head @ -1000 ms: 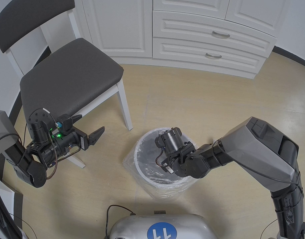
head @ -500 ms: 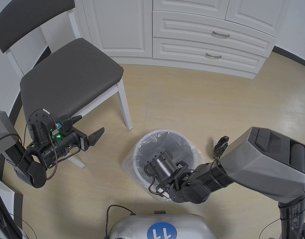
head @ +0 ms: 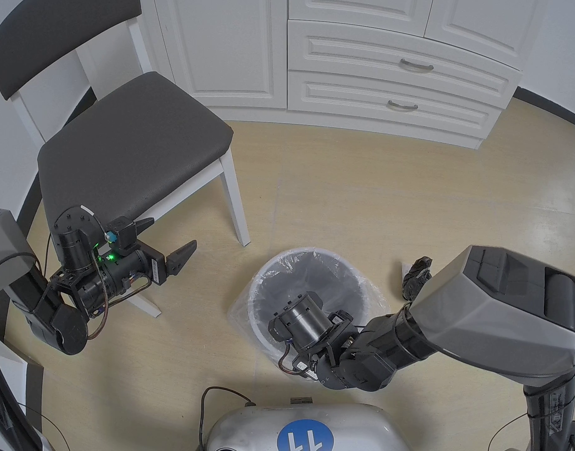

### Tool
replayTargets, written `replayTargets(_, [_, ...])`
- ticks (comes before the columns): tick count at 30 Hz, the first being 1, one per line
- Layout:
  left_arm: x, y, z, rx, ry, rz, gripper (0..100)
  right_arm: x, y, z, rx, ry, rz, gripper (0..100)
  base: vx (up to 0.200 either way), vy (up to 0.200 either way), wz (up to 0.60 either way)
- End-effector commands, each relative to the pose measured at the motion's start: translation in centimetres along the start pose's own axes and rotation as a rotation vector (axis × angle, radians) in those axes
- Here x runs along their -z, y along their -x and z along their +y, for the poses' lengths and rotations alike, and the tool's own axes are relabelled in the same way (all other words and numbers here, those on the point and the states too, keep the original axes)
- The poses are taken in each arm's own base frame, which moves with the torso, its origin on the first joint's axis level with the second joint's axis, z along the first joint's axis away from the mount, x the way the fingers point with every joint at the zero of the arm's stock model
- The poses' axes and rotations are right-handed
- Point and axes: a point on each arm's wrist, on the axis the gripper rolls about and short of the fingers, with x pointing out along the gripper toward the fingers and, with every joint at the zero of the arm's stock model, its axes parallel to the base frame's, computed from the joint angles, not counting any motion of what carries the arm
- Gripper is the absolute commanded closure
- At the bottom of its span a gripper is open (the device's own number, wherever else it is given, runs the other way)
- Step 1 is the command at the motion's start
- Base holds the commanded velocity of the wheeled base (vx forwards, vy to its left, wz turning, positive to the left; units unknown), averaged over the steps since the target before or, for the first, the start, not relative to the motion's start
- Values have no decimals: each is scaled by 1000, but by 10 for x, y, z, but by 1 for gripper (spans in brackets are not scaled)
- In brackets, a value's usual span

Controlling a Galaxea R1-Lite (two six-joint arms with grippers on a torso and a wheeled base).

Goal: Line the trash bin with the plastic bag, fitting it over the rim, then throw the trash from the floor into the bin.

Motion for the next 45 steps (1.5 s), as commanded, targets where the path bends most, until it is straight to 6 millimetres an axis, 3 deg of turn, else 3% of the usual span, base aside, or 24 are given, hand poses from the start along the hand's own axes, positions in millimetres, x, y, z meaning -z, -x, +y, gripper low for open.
replayTargets(1, [0, 0, 0, 0, -2, -2, 0, -4, 4, -4, 3, -8, -15, 0, 0, 0, 0])
replayTargets(17, [0, 1, 0, 0, -2, -1, 0, -5, 6, -7, 7, -15, -19, 0, 0, 0, 0])
replayTargets(23, [-1, 1, 0, 0, -2, -2, 0, 3, -11, -6, 12, -13, 20, 0, 0, 0, 0])
replayTargets(31, [0, 0, 0, 0, -2, -1, 0, 6, -52, -1, 29, -34, 58, 0, 0, 0, 0])
replayTargets(40, [0, 0, 0, 2, -2, 0, 0, 9, -61, 8, 26, -28, 58, 0, 0, 0, 0])
replayTargets(45, [0, 0, 0, 1, -2, -1, 0, 3, -51, 6, 30, -39, 25, 0, 0, 0, 0])
